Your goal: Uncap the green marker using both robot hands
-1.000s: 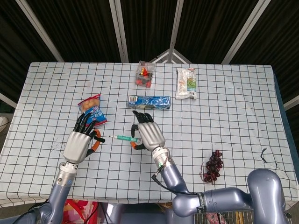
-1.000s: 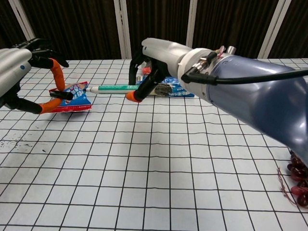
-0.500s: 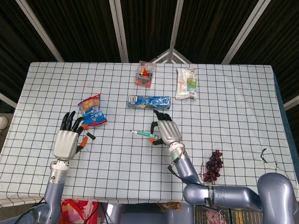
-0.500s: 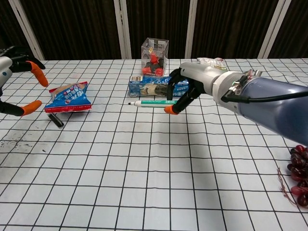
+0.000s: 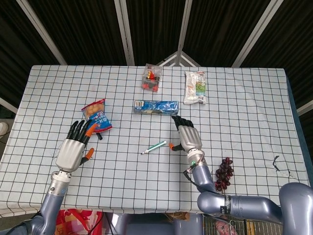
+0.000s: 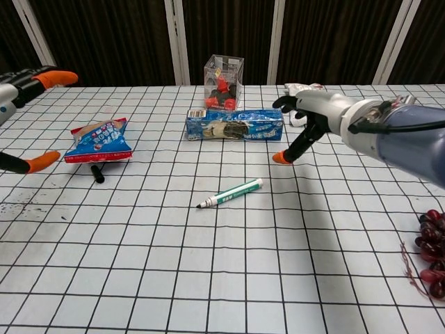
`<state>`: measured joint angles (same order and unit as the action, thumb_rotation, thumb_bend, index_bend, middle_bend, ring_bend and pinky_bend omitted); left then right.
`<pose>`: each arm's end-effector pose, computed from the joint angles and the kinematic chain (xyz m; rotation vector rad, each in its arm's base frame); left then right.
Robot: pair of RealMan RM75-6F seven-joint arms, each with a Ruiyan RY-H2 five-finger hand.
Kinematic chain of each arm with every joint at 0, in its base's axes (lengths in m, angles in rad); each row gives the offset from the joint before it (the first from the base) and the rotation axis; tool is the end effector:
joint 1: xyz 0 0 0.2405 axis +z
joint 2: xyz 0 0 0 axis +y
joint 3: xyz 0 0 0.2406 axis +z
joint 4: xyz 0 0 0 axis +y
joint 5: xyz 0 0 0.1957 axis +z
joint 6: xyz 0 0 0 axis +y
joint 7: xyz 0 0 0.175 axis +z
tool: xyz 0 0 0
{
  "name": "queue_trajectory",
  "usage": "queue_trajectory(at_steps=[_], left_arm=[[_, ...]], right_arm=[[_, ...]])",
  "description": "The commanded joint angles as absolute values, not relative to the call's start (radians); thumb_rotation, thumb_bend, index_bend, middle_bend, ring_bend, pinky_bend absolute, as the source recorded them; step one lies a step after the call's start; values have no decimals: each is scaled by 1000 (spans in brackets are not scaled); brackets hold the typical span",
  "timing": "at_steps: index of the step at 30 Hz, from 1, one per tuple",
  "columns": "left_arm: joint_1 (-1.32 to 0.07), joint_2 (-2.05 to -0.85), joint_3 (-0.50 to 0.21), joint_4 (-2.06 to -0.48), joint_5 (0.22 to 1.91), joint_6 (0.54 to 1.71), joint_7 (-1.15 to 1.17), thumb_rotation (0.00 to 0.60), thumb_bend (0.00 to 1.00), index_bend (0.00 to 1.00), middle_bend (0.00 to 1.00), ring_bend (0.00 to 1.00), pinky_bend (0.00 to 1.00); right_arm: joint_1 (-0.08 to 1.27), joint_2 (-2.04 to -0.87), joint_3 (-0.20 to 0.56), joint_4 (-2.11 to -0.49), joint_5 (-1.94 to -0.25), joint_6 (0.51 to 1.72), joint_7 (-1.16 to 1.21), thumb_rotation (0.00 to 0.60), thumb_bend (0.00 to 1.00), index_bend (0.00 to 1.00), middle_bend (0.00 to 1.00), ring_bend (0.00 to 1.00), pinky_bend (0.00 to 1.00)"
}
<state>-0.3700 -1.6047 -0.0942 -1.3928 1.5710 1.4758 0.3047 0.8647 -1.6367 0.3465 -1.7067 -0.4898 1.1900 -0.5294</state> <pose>-0.1833 0.2782 0.0395 -1.5692 -0.6353 -1.1393 -0.0883 -0.3598 -0.0172 1.4882 -1.4105 0.9276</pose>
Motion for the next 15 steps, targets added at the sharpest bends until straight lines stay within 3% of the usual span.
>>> queue_trajectory(at_steps=[1, 3, 9, 15], left_arm=[[-315, -1532, -136, -1417, 1545, 1573, 357, 600, 456, 99, 75, 0, 9], [-279, -1459, -150, -1461, 1515, 1604, 372, 600, 456, 109, 86, 0, 9], [-209, -1337, -159, -1511, 1451, 1628, 284, 600, 458, 123, 72, 0, 10], [-170, -1274, -159, -1513, 1399, 1611, 217, 600, 458, 105, 26, 0, 10]], right_arm=[[784, -1523, 323, -1757, -648, 1266, -470, 600, 306, 59, 0, 35, 11], [712, -1424, 246, -1797, -788, 1297, -440, 600, 306, 120, 0, 35, 11], [584, -1272, 81, -1750, -1071, 1359, -379, 600, 306, 145, 0, 35, 11], [502, -1169, 27, -1733, -1144, 1371, -306, 600, 306, 142, 0, 35, 11]])
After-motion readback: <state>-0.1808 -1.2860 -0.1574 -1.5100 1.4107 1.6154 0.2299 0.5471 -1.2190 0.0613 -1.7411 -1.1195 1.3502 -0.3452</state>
